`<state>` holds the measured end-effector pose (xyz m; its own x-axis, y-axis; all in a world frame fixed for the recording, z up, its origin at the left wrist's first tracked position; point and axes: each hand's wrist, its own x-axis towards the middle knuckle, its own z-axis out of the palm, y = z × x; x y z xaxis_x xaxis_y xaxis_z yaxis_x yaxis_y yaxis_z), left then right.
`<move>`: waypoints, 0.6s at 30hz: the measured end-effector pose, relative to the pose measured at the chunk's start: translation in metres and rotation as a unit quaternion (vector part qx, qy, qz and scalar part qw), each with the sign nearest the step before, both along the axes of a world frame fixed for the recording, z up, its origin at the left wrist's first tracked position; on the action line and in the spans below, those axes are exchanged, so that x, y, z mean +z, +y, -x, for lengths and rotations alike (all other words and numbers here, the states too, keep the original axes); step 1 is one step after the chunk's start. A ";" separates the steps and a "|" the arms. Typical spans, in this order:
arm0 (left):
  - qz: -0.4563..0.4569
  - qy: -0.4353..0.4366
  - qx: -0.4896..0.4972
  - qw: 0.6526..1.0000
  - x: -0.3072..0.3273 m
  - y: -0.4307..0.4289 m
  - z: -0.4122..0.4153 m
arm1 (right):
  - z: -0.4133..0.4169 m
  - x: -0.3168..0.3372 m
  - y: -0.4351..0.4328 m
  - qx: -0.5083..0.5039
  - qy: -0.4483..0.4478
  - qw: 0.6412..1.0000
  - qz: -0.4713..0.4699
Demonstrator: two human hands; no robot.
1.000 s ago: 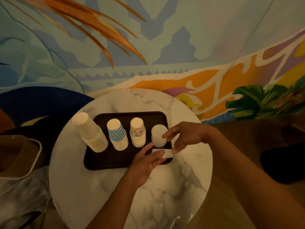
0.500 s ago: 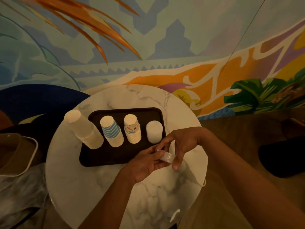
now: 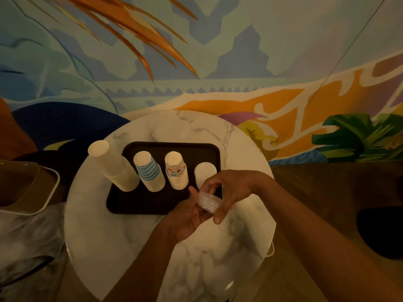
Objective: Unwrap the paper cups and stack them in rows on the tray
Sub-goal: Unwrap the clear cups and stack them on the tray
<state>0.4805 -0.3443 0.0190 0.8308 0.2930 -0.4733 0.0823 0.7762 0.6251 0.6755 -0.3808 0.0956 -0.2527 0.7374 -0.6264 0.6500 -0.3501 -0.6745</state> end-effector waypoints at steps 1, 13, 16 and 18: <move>0.002 0.007 0.016 1.000 -0.001 0.000 -0.001 | -0.001 -0.001 0.002 0.004 -0.006 1.000 -0.007; -0.019 0.157 0.160 0.974 0.005 0.004 -0.010 | -0.023 -0.018 0.034 -0.113 -0.210 0.955 -0.175; -0.046 0.215 0.190 0.957 -0.001 0.001 -0.010 | -0.019 -0.030 0.040 -0.124 -0.265 0.934 -0.205; -0.051 0.228 0.207 0.950 -0.003 0.000 -0.010 | -0.014 -0.036 0.042 -0.123 -0.284 0.926 -0.216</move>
